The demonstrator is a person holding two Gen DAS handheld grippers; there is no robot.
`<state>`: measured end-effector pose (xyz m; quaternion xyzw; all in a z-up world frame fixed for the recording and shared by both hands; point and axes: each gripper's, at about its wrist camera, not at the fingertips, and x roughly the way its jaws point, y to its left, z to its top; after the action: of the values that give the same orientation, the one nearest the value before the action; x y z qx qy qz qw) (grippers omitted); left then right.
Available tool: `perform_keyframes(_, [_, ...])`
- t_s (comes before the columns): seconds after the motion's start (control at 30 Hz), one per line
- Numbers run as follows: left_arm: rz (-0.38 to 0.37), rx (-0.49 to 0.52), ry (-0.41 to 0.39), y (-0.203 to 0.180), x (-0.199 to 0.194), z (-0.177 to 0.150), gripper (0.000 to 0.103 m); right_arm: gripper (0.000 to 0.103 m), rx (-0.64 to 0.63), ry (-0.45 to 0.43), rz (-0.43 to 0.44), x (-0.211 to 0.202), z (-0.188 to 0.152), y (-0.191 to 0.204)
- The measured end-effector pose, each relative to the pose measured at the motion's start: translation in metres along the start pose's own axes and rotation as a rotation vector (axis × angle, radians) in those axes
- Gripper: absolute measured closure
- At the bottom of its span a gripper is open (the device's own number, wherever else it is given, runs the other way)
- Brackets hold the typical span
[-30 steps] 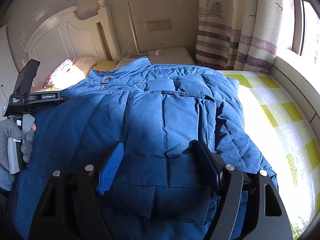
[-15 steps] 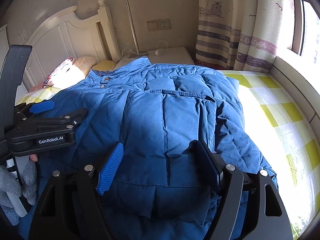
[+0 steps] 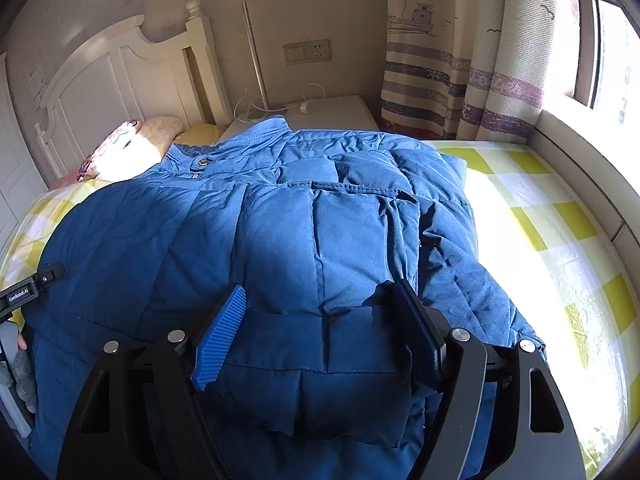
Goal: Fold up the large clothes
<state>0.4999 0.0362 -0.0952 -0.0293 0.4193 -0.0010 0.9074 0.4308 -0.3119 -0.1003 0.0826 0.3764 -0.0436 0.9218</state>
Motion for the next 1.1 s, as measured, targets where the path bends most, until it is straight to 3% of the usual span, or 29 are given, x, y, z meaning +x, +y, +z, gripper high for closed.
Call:
perform_keyframes(0.17, [0.108,0.052,-0.028,-0.017,-0.009,-0.003,0.003,0.027,0.000,0.003,0.020,-0.001,0.000,-0.001])
perform_keyframes(0.23, [0.071,0.051,-0.049,-0.022,-0.031,-0.010,0.004,0.025,0.033,-0.001,0.057,-0.010,0.000,-0.006])
perform_keyframes(0.3, [0.038,0.087,-0.097,-0.032,-0.061,-0.022,0.003,0.023,0.052,-0.005,0.029,-0.031,-0.007,-0.004])
perform_keyframes(0.37, [0.005,0.143,-0.126,-0.046,-0.086,-0.040,0.003,0.016,0.003,-0.024,0.062,-0.057,-0.020,0.011])
perform_keyframes(0.47, [-0.025,0.264,-0.069,-0.070,-0.089,-0.070,0.003,0.016,-0.131,0.043,0.123,-0.069,-0.049,0.044])
perform_keyframes(0.53, [0.009,0.349,-0.013,-0.083,-0.070,-0.091,0.003,0.015,-0.235,0.151,0.094,-0.049,-0.072,0.062])
perform_keyframes(0.57, [0.023,0.371,0.027,-0.087,-0.059,-0.098,0.002,0.015,-0.262,0.156,0.069,-0.043,-0.078,0.066])
perform_keyframes(0.7, [-0.006,0.298,0.063,-0.073,-0.056,-0.090,0.002,0.014,-0.229,0.180,0.067,-0.042,-0.075,0.061])
perform_keyframes(0.8, [0.020,0.287,-0.007,-0.066,-0.075,-0.096,0.003,0.014,-0.227,0.115,0.011,-0.065,-0.079,0.054])
perform_keyframes(0.87, [0.065,0.295,0.007,-0.062,-0.075,-0.101,0.002,0.014,-0.232,0.133,-0.068,-0.066,-0.089,0.047])
perform_keyframes(0.97, [0.037,0.236,0.066,-0.045,-0.069,-0.102,0.002,0.012,-0.184,0.163,-0.026,-0.064,-0.093,0.033])
perform_keyframes(1.1, [0.099,0.157,0.034,-0.012,-0.086,-0.108,0.002,0.012,-0.137,0.148,-0.053,-0.083,-0.102,0.016])
